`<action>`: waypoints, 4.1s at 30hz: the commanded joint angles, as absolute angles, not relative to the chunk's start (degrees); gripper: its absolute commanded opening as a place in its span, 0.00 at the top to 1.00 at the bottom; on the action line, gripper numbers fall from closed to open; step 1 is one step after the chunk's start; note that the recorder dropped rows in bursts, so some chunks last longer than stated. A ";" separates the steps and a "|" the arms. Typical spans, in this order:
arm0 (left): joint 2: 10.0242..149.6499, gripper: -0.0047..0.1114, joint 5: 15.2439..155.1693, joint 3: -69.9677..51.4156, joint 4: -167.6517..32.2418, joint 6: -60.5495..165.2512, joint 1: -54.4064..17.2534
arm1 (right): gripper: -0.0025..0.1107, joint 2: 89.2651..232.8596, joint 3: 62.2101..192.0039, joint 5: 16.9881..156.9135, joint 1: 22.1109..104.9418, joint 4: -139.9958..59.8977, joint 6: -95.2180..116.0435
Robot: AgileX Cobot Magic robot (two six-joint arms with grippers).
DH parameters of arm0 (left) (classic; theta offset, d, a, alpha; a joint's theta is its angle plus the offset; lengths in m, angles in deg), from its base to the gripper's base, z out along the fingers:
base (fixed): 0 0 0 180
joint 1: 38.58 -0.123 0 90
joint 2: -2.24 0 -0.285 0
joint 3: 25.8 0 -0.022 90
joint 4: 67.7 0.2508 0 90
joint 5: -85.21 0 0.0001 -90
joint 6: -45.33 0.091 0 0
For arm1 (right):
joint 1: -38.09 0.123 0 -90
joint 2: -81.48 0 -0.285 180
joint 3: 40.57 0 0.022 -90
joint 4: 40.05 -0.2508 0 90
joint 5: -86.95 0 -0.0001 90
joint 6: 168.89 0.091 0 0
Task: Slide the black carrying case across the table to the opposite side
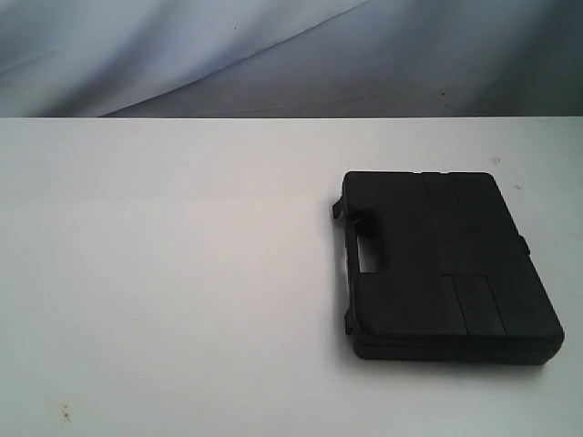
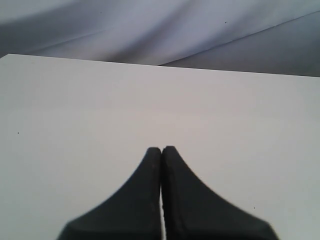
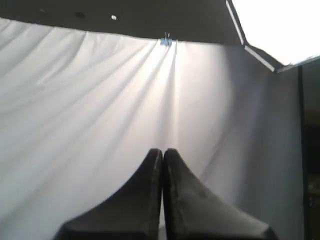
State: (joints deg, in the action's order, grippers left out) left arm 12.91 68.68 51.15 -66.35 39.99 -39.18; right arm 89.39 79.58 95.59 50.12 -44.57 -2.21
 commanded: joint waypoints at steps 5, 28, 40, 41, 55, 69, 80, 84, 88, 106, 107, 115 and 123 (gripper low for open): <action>12.86 0.96 69.13 51.42 -66.28 39.87 -39.33 | 0.98 89.27 87.22 87.64 50.16 -37.10 -4.00; 12.86 0.96 69.13 51.42 -66.28 39.87 -39.33 | 0.98 147.36 125.48 22.21 50.16 -61.53 -0.02; 12.86 0.96 69.13 51.42 -66.28 39.87 -39.33 | 0.98 172.47 130.30 19.28 60.83 -59.30 3.89; 12.86 0.96 69.13 51.42 -66.28 39.87 -39.33 | 0.98 173.39 130.30 20.52 62.06 -59.16 4.91; 12.86 0.96 69.13 51.42 -66.28 39.87 -39.33 | 0.98 192.47 139.96 26.35 75.05 -56.75 11.69; 12.86 0.96 69.13 51.42 -66.28 39.87 -39.33 | 0.98 202.83 152.01 27.17 75.37 -41.77 23.24; 12.86 0.96 69.13 51.42 -66.28 39.87 -39.33 | 0.81 202.98 152.01 33.63 75.37 -40.50 24.32; 12.86 0.96 69.13 51.42 -66.28 39.87 -39.33 | 0.64 204.69 152.01 33.39 75.25 -39.69 26.09; 12.86 0.96 69.13 51.42 -66.28 39.87 -39.33 | 0.61 207.21 152.01 32.87 75.25 -39.24 27.89; 12.86 0.96 69.13 51.42 -66.28 39.87 -39.33 | 0.61 213.07 152.01 35.28 75.25 -39.15 35.56; 12.86 0.96 69.13 51.42 -66.28 39.87 -39.33 | 0.61 213.21 152.01 35.54 75.25 -39.15 35.56; 12.86 0.96 69.13 51.42 -66.28 39.87 -39.33 | 0.67 213.71 152.01 36.04 75.25 -39.15 38.23; 12.86 0.96 69.13 51.42 -66.28 39.87 -39.33 | 0.85 213.71 152.01 36.18 75.25 -39.15 38.36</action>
